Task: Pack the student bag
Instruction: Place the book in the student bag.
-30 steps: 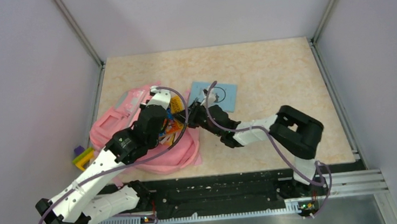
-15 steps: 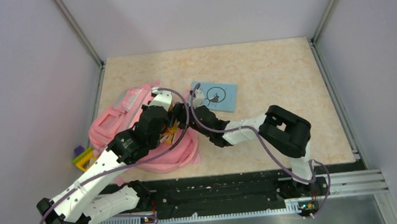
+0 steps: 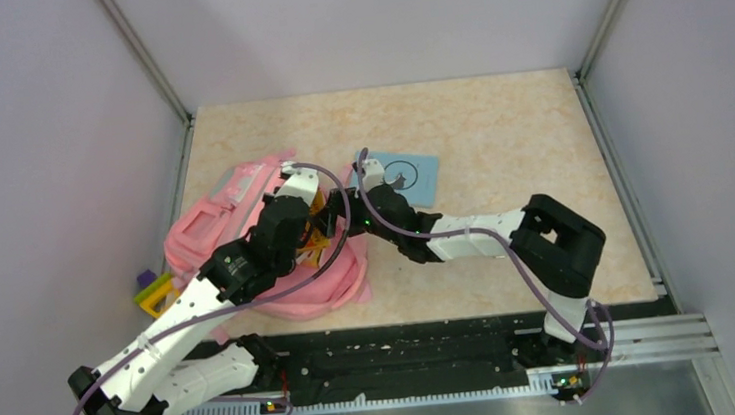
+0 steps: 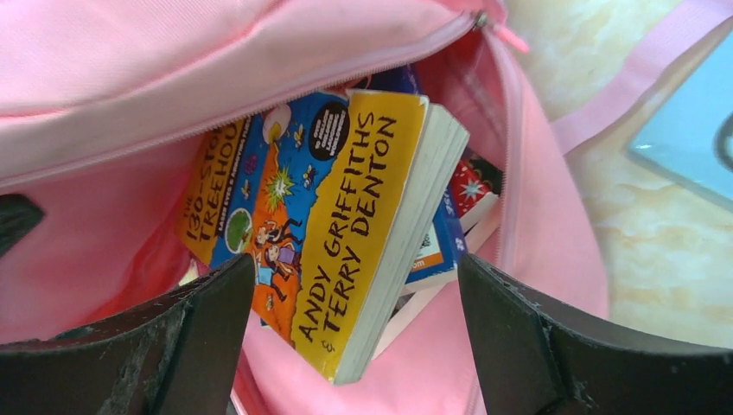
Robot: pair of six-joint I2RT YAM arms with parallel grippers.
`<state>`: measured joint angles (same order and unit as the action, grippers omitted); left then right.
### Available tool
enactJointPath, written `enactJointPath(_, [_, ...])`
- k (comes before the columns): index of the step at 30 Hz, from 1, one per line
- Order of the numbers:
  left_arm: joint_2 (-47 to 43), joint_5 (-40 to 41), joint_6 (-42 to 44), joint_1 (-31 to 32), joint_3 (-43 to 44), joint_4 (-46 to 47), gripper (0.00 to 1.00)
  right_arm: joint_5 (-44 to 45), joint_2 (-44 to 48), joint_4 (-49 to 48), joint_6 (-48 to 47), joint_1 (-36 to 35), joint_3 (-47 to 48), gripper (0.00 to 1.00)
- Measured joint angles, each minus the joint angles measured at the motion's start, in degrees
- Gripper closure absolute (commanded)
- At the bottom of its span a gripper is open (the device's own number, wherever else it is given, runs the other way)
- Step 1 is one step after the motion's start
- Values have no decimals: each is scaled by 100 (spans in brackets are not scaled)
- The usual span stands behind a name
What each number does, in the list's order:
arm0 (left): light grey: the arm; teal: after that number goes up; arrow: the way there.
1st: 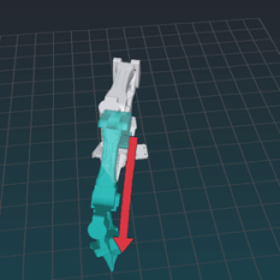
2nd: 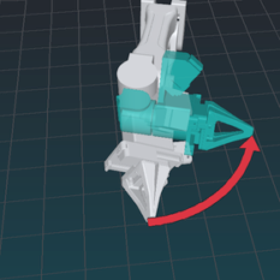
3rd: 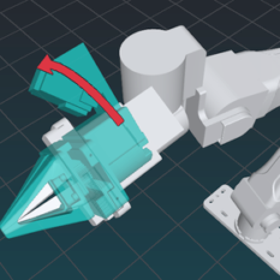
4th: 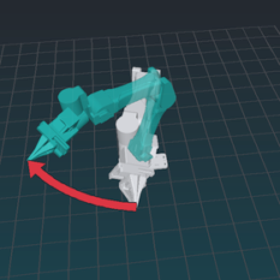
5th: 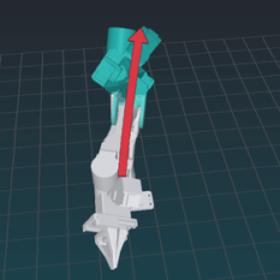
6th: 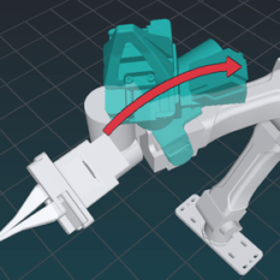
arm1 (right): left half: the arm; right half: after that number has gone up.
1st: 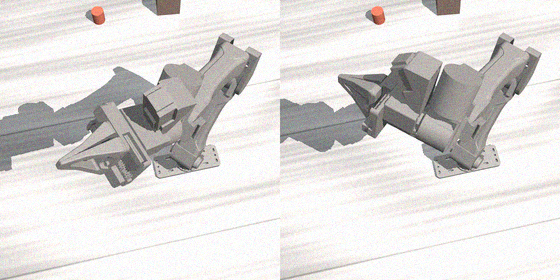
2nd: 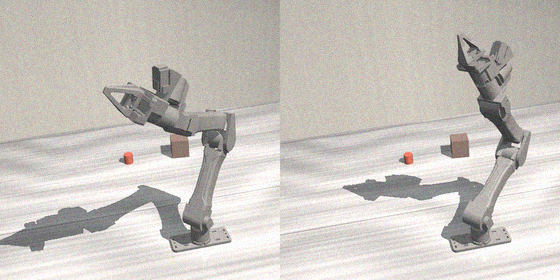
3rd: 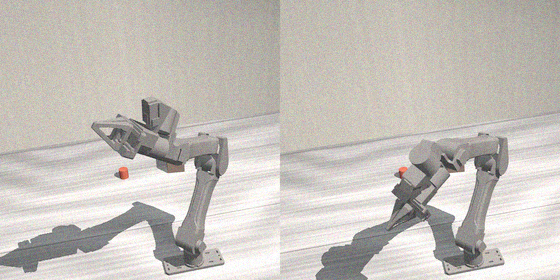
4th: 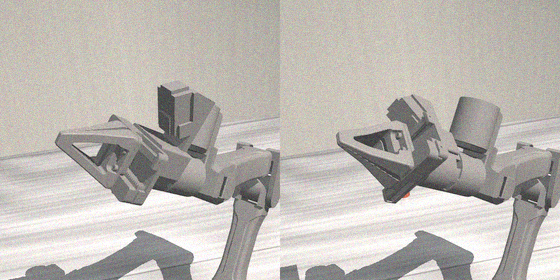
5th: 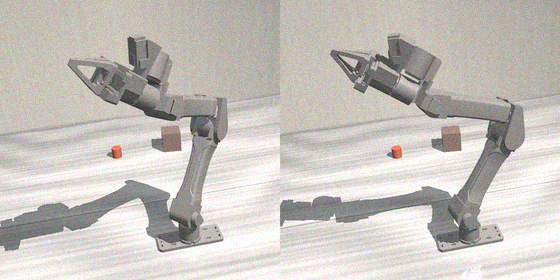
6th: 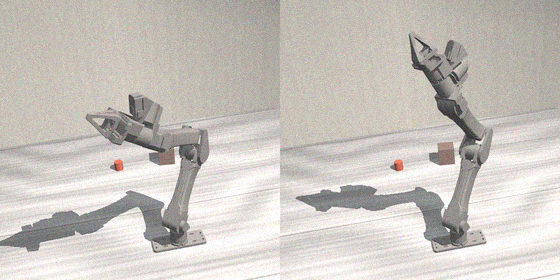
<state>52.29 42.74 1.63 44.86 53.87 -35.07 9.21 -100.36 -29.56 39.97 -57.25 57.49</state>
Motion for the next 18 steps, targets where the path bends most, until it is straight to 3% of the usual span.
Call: enactJointPath(18, [-2,-201,4,-35,-52,39,100,-944,-1777,114,492,17,1447,13])
